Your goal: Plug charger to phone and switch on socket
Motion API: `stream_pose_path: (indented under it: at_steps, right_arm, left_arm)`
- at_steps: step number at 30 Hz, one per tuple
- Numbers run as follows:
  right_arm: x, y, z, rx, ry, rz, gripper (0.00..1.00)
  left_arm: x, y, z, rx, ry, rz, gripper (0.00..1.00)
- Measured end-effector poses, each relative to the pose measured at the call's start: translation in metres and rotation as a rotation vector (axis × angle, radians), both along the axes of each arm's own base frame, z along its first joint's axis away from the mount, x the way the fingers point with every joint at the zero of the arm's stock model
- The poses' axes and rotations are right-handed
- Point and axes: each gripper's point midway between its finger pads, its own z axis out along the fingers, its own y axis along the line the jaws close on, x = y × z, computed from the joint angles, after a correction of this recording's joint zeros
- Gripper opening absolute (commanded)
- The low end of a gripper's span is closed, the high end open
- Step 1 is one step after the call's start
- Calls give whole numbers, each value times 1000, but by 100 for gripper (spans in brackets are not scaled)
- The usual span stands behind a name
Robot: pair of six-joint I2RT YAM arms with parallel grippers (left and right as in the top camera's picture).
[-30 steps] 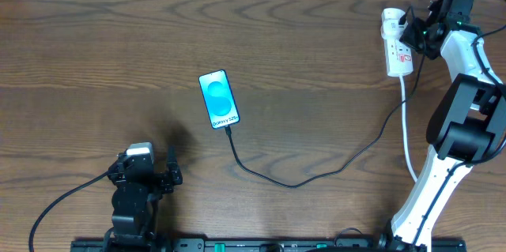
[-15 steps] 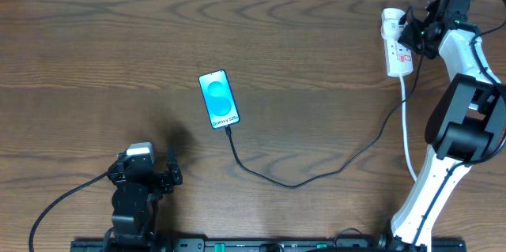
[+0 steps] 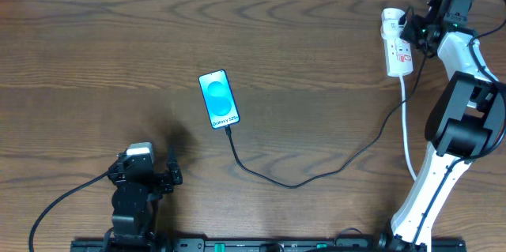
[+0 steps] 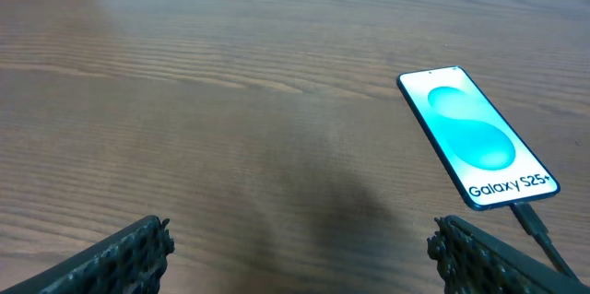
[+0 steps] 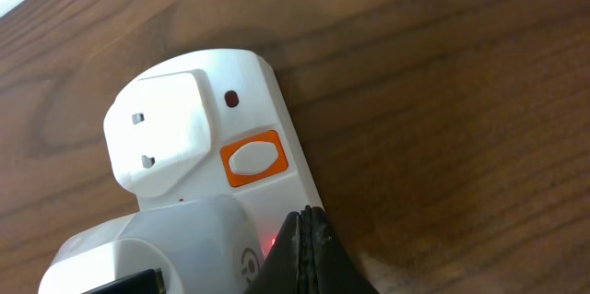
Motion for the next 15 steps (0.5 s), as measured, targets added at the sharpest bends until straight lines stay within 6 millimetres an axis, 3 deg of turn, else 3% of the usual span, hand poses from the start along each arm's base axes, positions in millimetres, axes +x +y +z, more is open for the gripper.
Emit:
stream_pose_path:
  at_steps: [15]
  right_arm:
    - [-8,0,0,-8,37,8,1]
  left_arm:
    - [0,0,0,0,0,0,93]
